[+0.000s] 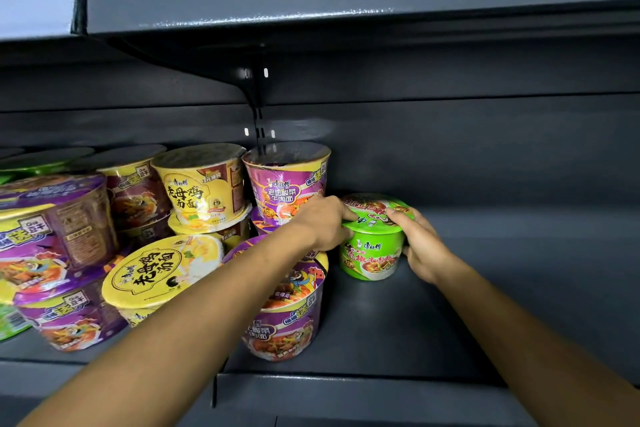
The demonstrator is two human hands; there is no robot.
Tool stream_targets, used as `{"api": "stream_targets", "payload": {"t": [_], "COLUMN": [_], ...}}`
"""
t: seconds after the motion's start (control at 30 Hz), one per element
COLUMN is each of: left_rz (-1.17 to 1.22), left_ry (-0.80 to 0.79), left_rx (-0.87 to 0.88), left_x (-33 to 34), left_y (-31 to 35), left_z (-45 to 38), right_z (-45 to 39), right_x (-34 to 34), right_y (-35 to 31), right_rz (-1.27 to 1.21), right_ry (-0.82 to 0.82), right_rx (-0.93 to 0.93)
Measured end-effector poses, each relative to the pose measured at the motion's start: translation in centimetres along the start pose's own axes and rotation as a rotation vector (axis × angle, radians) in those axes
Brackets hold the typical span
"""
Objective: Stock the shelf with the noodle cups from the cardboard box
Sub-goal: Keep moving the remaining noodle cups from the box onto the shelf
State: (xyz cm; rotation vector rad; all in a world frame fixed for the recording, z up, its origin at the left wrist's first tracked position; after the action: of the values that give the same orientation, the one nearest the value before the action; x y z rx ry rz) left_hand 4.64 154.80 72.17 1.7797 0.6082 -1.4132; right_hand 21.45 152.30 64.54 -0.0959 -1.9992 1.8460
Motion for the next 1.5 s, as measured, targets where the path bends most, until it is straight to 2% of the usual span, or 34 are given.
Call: {"api": "stream_targets", "payload": {"t": [0.67,0.83,0.9,1.0,1.1,1.23,1.37,1.5], "left_rz": [-0.05,-0.058,-0.026,-0.012,0.029,0.08,0.047,-0.011], "left_ry": [0.072,0.099,0.132,0.189,0.29,0.402,0.505,0.517], "left_rx": [0.042,0.0,-0.008,0.015,0.033,0.044,0.036,-0.005], "left_x": [1.0,1.0,1.0,0.6,-0.2,-1.8,-3.9,-6.3], "left_y": [-0.1,0.4,0.3,0.2,0.0,-0.3,-1.8,-5.1], "left_z": [1.0,1.6,1.9,2.6,3.6,5.2,7.9,13.0], "right_z": [-0.1,-0.8,-1.0,-0.4,1.8,4.7,8.4,11.4], "right_x": [0.3,0.0,-0.2,-0.3,1.3,5.8,11.9,17.7], "right_y": [-1.0,-0.8,-0.7,-0.9,-2.7,-5.7,-7.0,-6.2], "right_rz": [0.069,0.235,0.324,0.552,0.685,0.666,0.549,0.517], "right_ry": [0.088,0.118,0.206,0.47,0.597,0.448,0.091,-0.139], "right_rx": [0.068,0.075,0.069,-0.005,-0.227,-0.483,-0.487,-0.501]}}
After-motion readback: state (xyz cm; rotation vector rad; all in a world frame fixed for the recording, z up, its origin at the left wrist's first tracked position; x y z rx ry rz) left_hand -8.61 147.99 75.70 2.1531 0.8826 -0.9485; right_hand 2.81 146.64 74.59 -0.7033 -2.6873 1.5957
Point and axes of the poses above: each hand's wrist, its own z-axis away from the middle knuckle, its own x-axis out of the palm, y = z × x, the point moved 1 cm from there along -z, towards the middle knuckle, and after that the axes turned 5 degrees about z, right-handed, at the moved point
